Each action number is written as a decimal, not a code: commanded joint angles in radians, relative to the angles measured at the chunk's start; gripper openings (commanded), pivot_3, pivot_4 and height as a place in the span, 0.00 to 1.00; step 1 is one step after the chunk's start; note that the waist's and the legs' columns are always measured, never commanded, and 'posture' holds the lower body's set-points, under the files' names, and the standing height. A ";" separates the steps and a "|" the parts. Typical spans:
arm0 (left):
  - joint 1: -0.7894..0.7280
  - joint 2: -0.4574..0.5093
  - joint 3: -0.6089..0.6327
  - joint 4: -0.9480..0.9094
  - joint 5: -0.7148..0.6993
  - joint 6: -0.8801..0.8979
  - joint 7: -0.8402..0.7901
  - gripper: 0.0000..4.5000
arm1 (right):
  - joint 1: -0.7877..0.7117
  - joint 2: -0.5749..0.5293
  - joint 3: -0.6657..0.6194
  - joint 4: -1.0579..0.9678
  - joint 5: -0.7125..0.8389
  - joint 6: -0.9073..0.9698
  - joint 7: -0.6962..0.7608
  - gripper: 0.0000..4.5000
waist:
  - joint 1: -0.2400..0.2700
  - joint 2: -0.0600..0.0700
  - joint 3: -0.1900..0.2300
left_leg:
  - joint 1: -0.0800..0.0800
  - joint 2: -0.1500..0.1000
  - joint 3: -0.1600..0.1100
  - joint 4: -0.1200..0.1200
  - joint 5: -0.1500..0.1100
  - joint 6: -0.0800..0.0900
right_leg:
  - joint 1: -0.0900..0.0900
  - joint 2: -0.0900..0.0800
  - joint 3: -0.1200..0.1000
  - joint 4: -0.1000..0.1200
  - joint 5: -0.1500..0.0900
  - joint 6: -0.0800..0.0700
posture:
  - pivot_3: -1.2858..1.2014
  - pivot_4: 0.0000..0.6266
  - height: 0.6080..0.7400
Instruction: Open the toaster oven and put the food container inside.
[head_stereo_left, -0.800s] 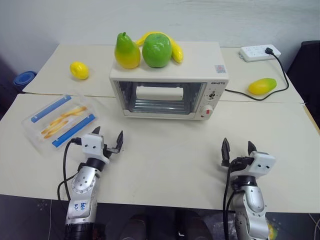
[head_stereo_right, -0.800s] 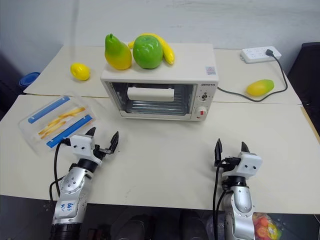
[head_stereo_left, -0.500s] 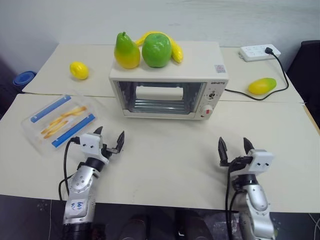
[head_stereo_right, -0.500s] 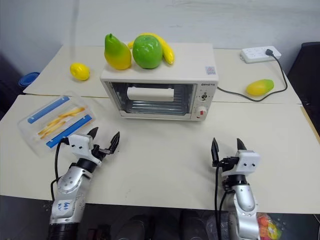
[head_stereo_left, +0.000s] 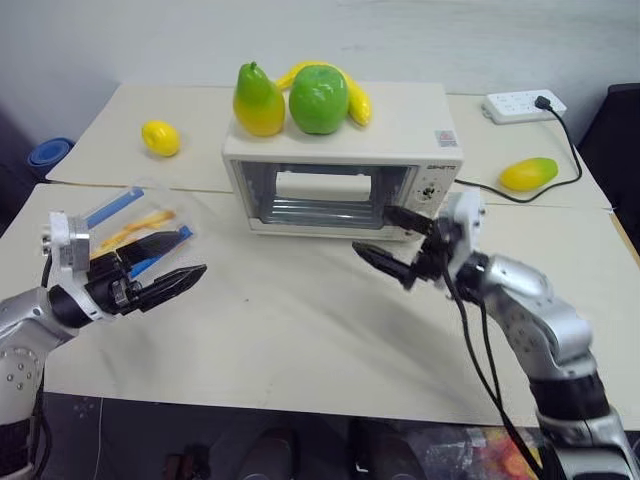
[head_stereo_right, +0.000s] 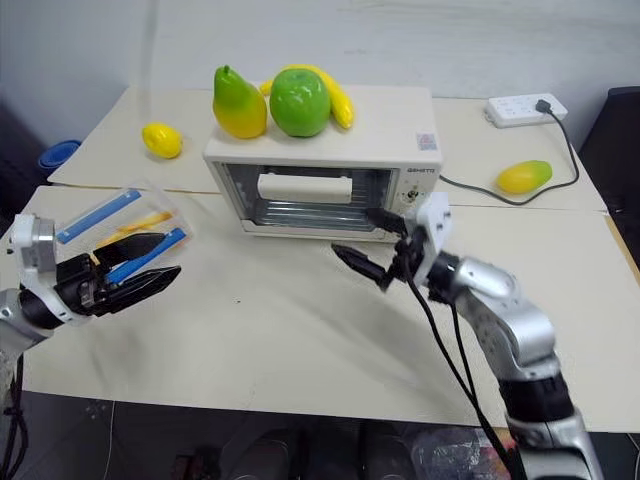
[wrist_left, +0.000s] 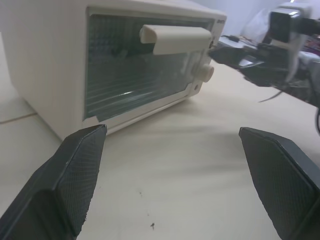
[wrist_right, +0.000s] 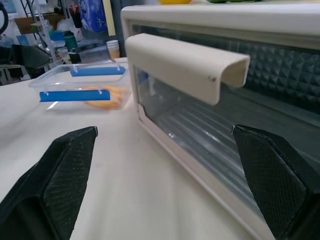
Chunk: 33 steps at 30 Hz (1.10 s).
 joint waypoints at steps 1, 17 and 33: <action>-0.013 -0.033 -0.019 -0.057 0.011 -0.027 -0.004 1.00 | -0.075 0.040 -0.006 0.095 -0.044 -0.035 0.018 1.00 | -0.001 0.000 0.000 | -0.001 0.000 0.000 0.000 0.000 0.000 | -0.001 0.000 0.000 -0.001 0.000 0.000 | 0.52 0.24 1.00; -0.049 -0.039 0.033 0.011 0.003 0.000 0.003 1.00 | 0.006 0.087 0.068 -0.106 -0.037 -0.021 0.179 1.00 | -0.002 0.000 0.000 | -0.013 0.000 0.001 0.005 0.002 -0.004 | -0.016 0.000 0.001 0.012 0.000 0.000 | 0.52 0.24 1.00; -0.421 -0.121 -0.225 0.374 0.300 -0.220 -0.069 0.14 | 0.125 0.029 0.130 -0.107 -0.177 -0.076 0.221 1.00 | -0.001 -0.001 0.000 | -0.013 -0.001 0.001 0.007 0.002 -0.004 | -0.016 0.001 0.000 0.013 0.000 0.000 | 0.52 0.24 1.00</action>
